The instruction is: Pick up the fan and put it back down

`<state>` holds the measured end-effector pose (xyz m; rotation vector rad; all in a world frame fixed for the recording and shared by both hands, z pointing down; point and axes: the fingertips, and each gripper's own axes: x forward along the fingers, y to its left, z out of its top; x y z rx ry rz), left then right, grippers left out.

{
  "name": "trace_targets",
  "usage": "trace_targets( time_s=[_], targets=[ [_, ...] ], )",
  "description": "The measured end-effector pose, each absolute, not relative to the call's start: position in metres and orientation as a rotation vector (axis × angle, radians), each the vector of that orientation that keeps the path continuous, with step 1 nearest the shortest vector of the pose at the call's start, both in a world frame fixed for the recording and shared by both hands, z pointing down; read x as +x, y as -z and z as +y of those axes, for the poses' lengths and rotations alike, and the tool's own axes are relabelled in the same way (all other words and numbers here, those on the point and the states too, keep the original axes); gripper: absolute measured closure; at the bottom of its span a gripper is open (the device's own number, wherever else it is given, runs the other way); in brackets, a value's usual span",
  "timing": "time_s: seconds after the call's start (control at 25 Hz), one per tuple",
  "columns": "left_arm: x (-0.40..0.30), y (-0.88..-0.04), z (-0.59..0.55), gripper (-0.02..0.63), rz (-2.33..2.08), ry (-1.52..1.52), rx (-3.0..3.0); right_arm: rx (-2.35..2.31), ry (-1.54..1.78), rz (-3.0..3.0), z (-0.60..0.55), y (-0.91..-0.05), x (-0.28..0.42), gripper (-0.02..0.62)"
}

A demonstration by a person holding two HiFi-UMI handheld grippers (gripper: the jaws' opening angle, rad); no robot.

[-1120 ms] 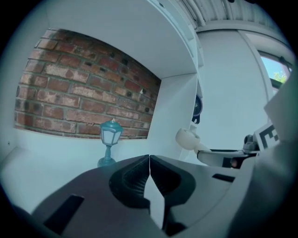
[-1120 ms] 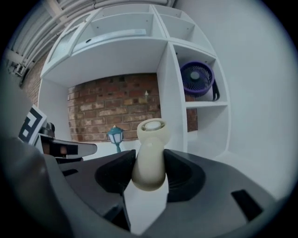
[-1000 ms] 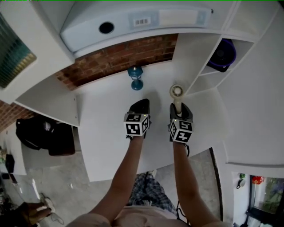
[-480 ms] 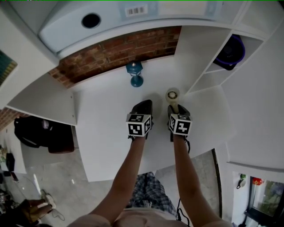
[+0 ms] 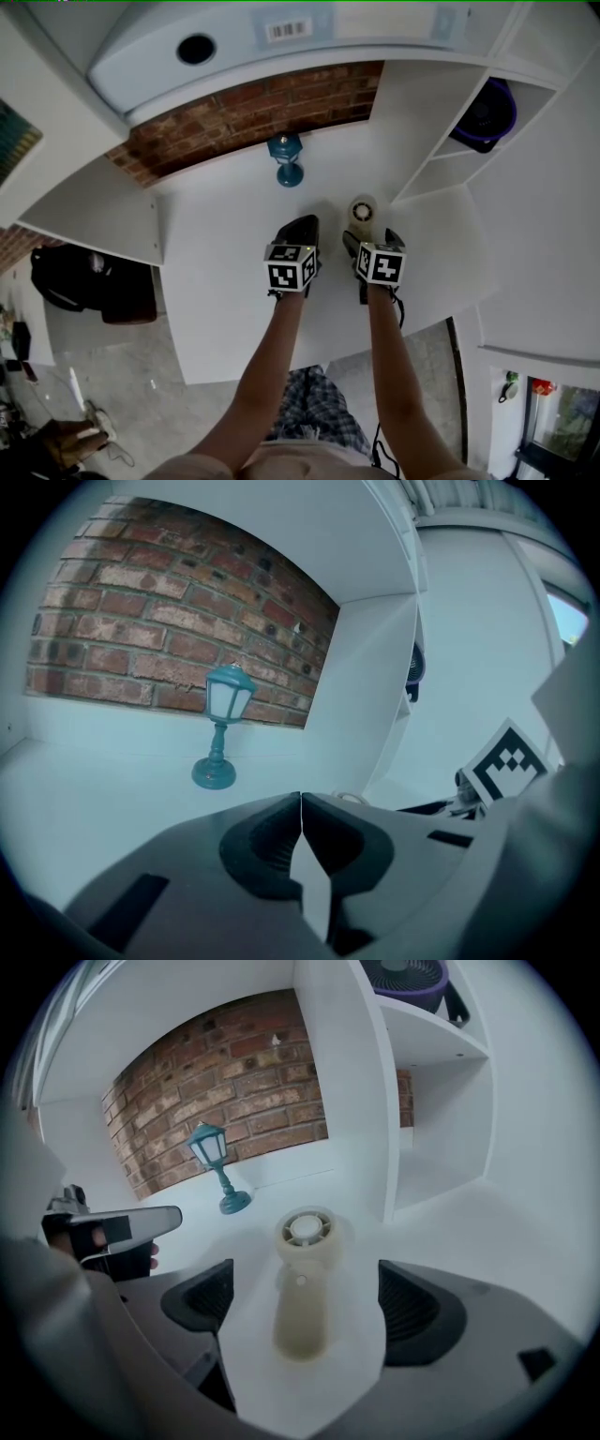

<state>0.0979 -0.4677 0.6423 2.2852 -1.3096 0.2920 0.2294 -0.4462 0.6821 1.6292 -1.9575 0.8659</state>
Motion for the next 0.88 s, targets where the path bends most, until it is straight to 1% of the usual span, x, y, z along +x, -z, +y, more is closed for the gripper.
trace_targets(
  time_s=[0.12, 0.36, 0.44, 0.64, 0.88],
  targets=[
    [0.098, -0.641, -0.466, 0.578, -1.309, -0.289, 2.287, 1.626, -0.864, -1.969, -0.444, -0.679, 0.229, 0.112],
    [0.097, -0.636, -0.458, 0.578, -1.311, -0.292, 2.296, 1.633, -0.836, -2.007, -0.438, -0.662, 0.23, 0.115],
    [0.094, -0.629, -0.454, 0.578, -1.314, -0.289, 2.304, 1.649, -0.826, -2.027, -0.432, -0.651, 0.232, 0.125],
    [0.083, -0.599, -0.437, 0.578, -1.324, -0.258, 2.339, 1.717, -0.764, -2.117, -0.408, -0.612, 0.238, 0.303],
    [0.063, -0.546, -0.407, 0.578, -1.355, -0.187, 2.408, 1.849, -0.61, -2.189, -0.372, -0.549, 0.257, 0.438]
  ],
)
